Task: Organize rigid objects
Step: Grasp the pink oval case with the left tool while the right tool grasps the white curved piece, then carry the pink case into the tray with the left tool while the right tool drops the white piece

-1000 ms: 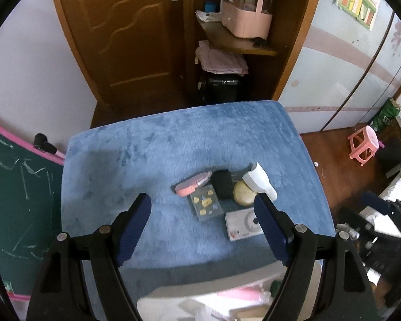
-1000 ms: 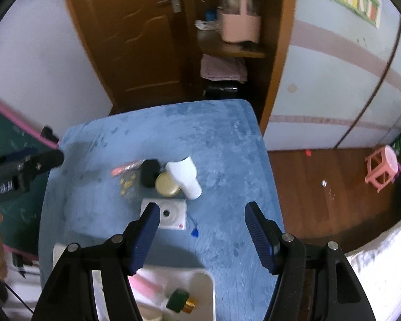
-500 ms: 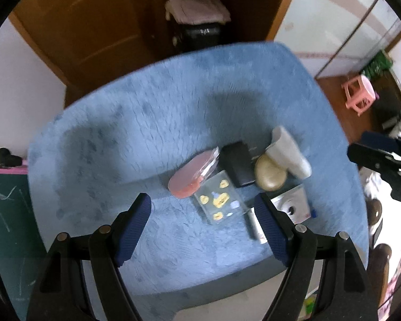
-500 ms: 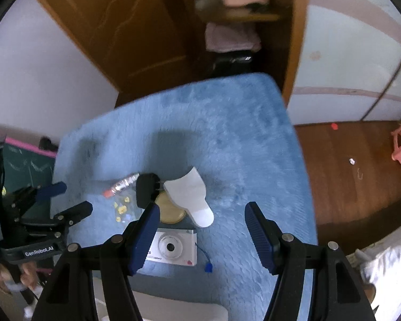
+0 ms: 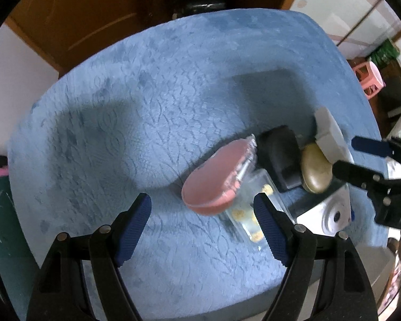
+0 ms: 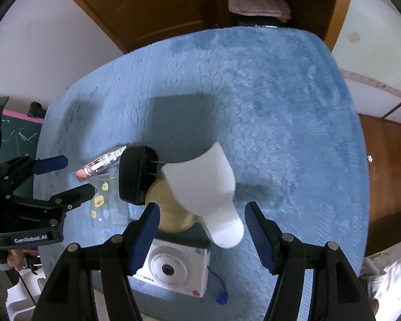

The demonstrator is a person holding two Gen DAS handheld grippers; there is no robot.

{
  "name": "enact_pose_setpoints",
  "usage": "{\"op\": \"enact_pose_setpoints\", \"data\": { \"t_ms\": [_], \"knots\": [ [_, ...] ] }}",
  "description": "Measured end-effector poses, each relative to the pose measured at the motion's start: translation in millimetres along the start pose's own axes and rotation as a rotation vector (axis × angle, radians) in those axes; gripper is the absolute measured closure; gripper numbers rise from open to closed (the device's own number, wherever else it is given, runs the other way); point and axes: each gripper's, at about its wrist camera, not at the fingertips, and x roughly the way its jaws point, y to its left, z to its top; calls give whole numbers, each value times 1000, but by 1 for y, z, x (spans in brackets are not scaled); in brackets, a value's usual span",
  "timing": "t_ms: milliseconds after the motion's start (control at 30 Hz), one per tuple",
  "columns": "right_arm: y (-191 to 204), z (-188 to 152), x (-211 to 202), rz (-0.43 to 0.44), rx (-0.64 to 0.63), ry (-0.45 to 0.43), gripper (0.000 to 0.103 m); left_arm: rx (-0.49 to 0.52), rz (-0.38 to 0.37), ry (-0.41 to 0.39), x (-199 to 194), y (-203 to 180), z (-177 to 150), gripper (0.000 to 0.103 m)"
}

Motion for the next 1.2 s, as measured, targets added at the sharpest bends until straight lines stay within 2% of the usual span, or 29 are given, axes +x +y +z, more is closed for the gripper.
{"op": "enact_pose_setpoints", "data": {
  "t_ms": [167, 233, 300, 533, 667, 933, 1033, 1200],
  "knots": [
    [0, 5, 11, 0, 17, 10, 37, -60, -31, -17, 3, 10, 7, 21],
    [-1, 7, 15, -4, 21, 16, 42, -81, -47, -20, 5, 14, 11, 21],
    [0, 7, 20, -5, 26, 21, 42, -87, -55, -22, 6, 16, 13, 21],
    [6, 8, 23, -4, 35, 9, 45, -87, 5, -20, 16, 13, 19, 21],
    [14, 13, 27, -26, 23, -1, 45, -93, 74, 3, 30, 14, 23, 30],
    [26, 25, 34, -44, 20, 5, 45, -136, 77, -4, 36, 18, 27, 32],
    [25, 35, 37, -20, 44, 26, 45, -126, 56, -12, 33, 10, 27, 50],
    [10, 43, 35, 61, 107, 44, 47, -106, 81, -23, 32, 5, 25, 50]
  ]
}}
